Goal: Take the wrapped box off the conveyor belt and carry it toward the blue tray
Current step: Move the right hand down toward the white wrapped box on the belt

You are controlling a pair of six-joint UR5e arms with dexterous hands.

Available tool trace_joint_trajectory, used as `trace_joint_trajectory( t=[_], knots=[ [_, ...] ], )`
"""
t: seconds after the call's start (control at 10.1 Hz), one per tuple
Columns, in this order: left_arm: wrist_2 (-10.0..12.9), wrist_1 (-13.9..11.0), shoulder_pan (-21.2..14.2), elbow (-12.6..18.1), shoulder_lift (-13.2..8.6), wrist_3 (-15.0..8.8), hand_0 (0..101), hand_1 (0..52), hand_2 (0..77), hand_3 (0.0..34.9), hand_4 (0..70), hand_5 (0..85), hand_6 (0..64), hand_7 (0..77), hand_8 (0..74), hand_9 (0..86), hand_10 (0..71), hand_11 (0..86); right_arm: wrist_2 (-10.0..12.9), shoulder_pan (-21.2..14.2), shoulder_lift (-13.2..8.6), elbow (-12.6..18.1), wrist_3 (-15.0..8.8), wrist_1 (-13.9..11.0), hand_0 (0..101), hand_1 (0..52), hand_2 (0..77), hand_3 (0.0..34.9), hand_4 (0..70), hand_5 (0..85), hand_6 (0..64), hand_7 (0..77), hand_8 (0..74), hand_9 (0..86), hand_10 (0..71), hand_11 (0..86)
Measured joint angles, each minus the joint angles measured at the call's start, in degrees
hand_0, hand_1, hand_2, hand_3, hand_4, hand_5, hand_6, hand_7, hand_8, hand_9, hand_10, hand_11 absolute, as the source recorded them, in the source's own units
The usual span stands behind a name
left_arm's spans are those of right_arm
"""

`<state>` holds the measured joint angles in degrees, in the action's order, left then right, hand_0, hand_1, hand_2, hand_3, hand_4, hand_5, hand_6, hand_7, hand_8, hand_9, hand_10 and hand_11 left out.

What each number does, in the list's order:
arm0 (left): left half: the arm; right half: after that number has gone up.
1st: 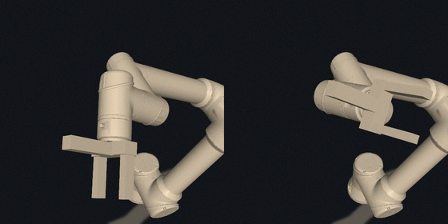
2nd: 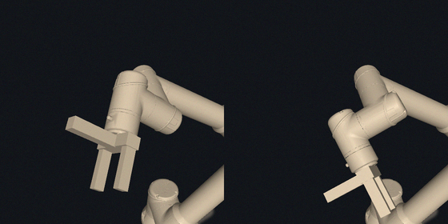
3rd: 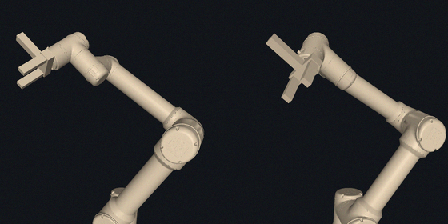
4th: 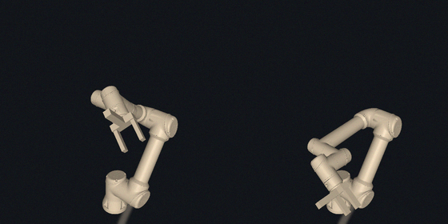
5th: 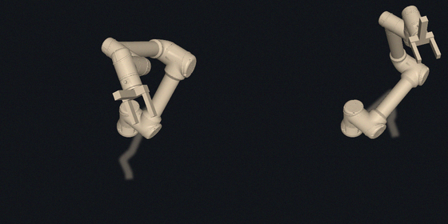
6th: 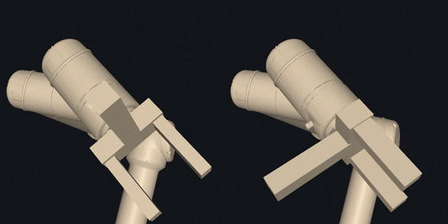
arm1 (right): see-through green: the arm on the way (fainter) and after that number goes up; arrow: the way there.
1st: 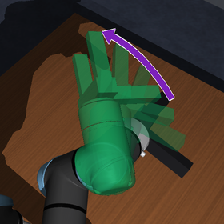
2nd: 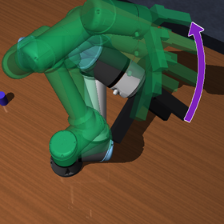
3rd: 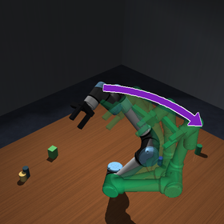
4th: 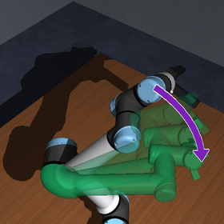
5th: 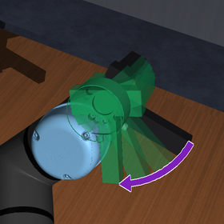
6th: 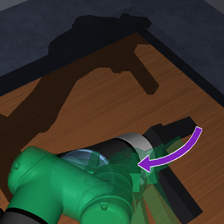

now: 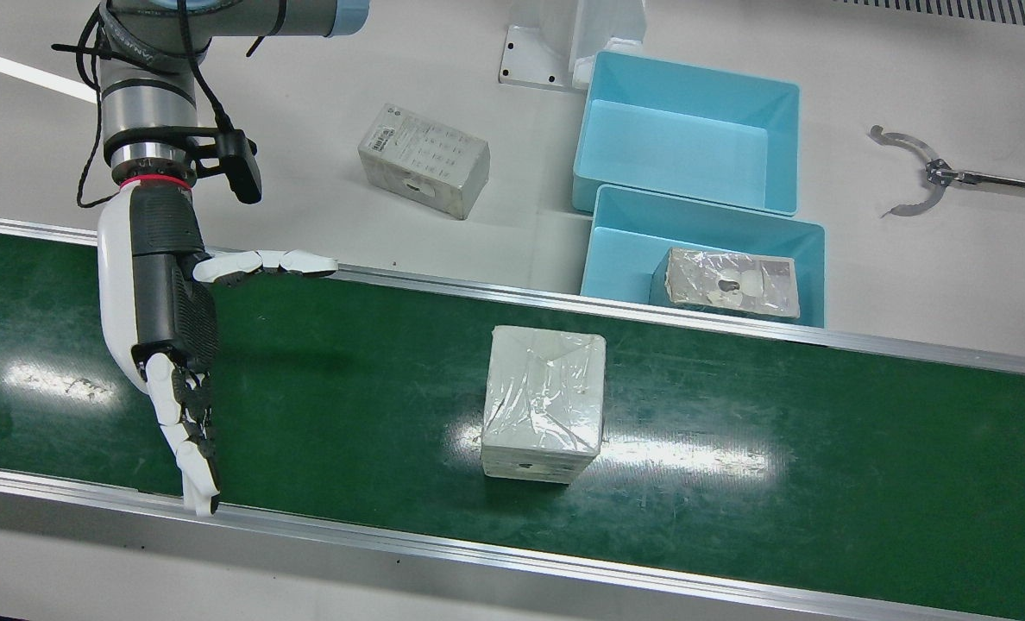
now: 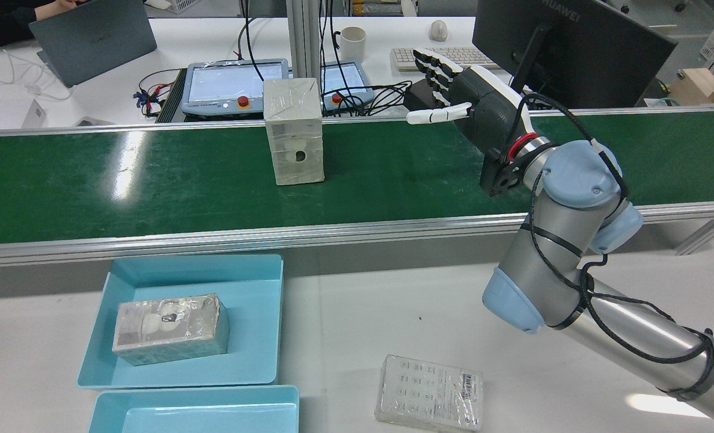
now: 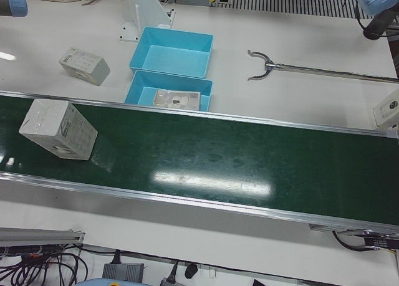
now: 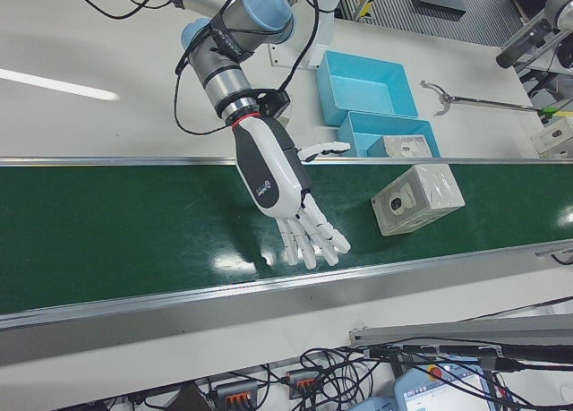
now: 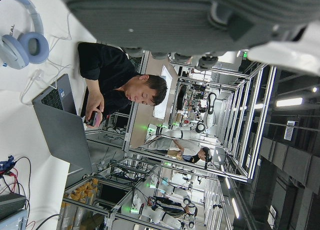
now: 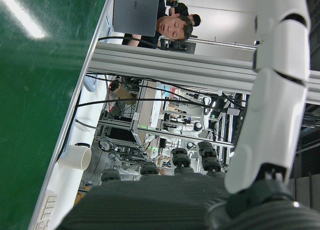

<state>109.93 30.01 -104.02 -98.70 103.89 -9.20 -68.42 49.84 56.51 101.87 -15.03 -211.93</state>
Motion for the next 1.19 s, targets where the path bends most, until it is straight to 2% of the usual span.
trace_joint_trajectory(
  t=[0.99, 1.19],
  knots=[
    [0.0, 0.0, 0.0, 0.0, 0.0, 0.0, 0, 0.0, 0.5, 0.0, 0.0, 1.1, 0.0, 0.0, 0.0, 0.0, 0.5, 0.0, 0.1, -1.0, -0.4, -1.9, 0.0, 1.0, 45, 11.5, 13.6, 15.0, 1.1, 10.9, 0.0, 1.6, 0.5, 1.6, 0.0, 1.1],
    [0.0, 0.0, 0.0, 0.0, 0.0, 0.0, 0, 0.0, 1.1, 0.0, 0.0, 1.1, 0.0, 0.0, 0.0, 0.0, 0.0, 0.0, 0.2, -1.2, -0.7, -2.2, 0.0, 1.0, 45, 11.5, 13.6, 16.3, 1.1, 10.9, 0.0, 1.6, 0.5, 1.6, 0.0, 1.1]
  ],
)
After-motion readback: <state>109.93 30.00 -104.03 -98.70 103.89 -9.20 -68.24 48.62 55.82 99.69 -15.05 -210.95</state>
